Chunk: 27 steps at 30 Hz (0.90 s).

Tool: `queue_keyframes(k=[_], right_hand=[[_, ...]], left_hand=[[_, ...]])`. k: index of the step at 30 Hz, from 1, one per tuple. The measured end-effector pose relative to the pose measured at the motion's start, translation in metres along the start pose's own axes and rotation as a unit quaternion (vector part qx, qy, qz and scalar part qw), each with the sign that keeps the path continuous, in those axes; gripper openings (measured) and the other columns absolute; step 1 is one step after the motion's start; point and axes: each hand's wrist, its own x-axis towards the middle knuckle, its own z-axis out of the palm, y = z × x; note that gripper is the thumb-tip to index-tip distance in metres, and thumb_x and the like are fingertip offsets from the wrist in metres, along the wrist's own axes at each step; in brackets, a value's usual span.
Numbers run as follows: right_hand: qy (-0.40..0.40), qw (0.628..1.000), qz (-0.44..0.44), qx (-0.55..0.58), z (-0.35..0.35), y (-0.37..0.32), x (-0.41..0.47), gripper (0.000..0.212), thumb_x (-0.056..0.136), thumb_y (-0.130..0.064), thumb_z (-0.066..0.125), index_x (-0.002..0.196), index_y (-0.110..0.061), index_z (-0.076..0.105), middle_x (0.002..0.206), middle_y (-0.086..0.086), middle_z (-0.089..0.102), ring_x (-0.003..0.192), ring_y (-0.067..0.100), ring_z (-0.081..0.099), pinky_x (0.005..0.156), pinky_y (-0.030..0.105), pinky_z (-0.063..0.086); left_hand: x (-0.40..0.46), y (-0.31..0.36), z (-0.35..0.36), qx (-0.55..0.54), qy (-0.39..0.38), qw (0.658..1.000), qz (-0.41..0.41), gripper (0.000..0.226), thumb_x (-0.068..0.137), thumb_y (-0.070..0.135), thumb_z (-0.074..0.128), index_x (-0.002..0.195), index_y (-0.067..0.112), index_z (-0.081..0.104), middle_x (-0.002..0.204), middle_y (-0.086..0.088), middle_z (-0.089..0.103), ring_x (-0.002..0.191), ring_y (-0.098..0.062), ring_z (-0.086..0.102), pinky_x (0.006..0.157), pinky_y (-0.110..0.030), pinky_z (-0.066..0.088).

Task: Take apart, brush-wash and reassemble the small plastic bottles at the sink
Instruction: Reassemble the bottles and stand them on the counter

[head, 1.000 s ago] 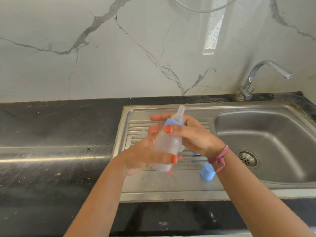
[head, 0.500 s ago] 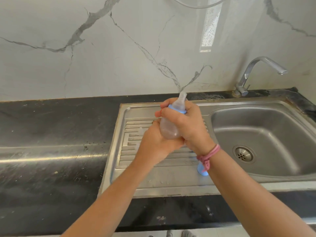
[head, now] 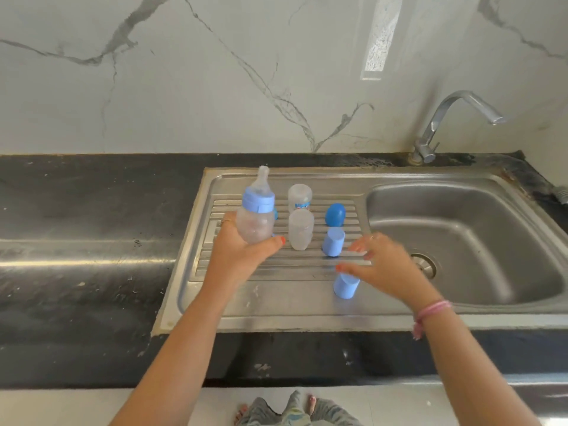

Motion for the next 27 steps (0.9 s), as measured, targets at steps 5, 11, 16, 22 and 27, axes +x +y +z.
queue_keyframes(k=[5,11,16,22,27], right_hand=[[-0.058,0.996,-0.039,-0.048,0.060,0.039,0.007,0.042,0.085,-0.037,0.069,0.124,-0.027,0.059,0.125,-0.004,0.058,0.114,0.018,0.054,0.092,0.026,0.041],[0.101,0.926,-0.103,0.350,-0.030,-0.026,0.007,0.028,0.079,-0.036,0.078,0.101,-0.026,0.064,0.091,0.000,0.068,0.084,0.015,0.065,0.077,0.024,0.052],[0.059,0.896,-0.195,0.395,-0.064,-0.080,0.016,0.028,0.080,-0.034,0.077,0.103,-0.022,0.066,0.095,0.007,0.071,0.090,0.024,0.068,0.080,0.042,0.056],[-0.017,0.928,-0.228,0.294,-0.020,-0.112,0.027,0.028,0.081,-0.029,0.075,0.108,-0.025,0.066,0.100,-0.009,0.069,0.097,0.004,0.064,0.079,0.018,0.051],[-0.025,0.901,-0.227,0.369,0.004,-0.149,0.036,0.028,0.086,-0.019,0.071,0.113,-0.017,0.065,0.093,-0.003,0.070,0.087,0.008,0.065,0.076,0.015,0.048]], left_hand=[[-0.012,-0.001,0.015,0.037,0.016,0.999,-0.002,0.058,0.067,0.028,0.084,0.112,0.022,0.048,0.095,0.007,0.062,0.087,-0.009,0.062,0.061,-0.022,0.041],[-0.026,0.001,0.026,0.110,0.025,0.992,0.048,0.050,0.070,0.021,0.082,0.104,0.027,0.045,0.090,0.007,0.061,0.077,-0.006,0.059,0.053,-0.012,0.037],[-0.033,0.001,0.023,0.112,0.039,0.992,0.054,0.046,0.068,0.018,0.080,0.102,0.025,0.050,0.089,0.002,0.062,0.075,-0.013,0.059,0.054,-0.018,0.037],[-0.033,0.000,-0.002,0.103,0.055,0.992,0.035,0.048,0.066,0.019,0.079,0.103,0.030,0.050,0.087,0.004,0.064,0.073,-0.014,0.061,0.055,-0.024,0.044],[-0.027,-0.004,-0.040,0.092,0.049,0.994,0.032,0.041,0.063,0.023,0.080,0.096,0.030,0.055,0.075,0.008,0.064,0.063,-0.007,0.059,0.059,-0.027,0.052]])
